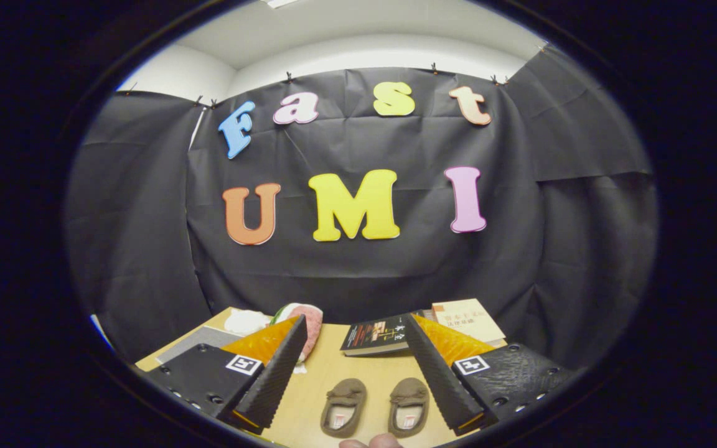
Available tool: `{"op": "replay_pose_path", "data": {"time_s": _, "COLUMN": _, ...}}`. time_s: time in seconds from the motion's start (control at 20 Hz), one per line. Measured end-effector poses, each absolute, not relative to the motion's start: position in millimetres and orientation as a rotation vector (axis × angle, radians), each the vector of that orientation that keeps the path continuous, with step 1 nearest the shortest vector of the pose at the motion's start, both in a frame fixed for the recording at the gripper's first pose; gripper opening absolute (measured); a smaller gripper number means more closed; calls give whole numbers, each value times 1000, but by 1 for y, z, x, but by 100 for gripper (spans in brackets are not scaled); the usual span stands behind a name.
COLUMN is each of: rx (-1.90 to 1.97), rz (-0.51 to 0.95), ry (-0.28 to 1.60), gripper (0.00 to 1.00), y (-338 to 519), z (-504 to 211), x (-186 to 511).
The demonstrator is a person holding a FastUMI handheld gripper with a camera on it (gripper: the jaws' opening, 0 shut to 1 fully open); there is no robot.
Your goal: Open the storage box then place both shoes into the box .Put the left shoe in first, then the right shoe, with the right side of both shoes facing outward in a uniform manner.
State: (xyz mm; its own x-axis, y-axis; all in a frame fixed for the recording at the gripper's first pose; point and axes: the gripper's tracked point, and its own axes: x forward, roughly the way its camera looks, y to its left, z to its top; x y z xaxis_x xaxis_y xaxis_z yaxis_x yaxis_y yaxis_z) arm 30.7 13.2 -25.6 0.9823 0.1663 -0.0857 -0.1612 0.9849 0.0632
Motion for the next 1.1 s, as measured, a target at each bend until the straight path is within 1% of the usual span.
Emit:
{"op": "replay_pose_path", "data": {"time_s": 0.15, "rx": 60, "rz": 188, "ry": 104, "gripper": 96, "y": 17, "z": -33, "x": 42}}
{"op": "replay_pose_path", "data": {"time_s": 0.4, "rx": 112, "rz": 302, "ry": 139, "gripper": 95, "y": 43, "z": -51, "x": 56}}
{"op": "replay_pose_path", "data": {"time_s": 0.85, "rx": 224, "rz": 555, "ry": 288, "gripper": 96, "y": 129, "z": -113, "x": 77}}
{"op": "replay_pose_path", "data": {"time_s": 1.1, "rx": 341, "rz": 640, "ry": 425, "gripper": 95, "y": 167, "z": -161, "x": 80}}
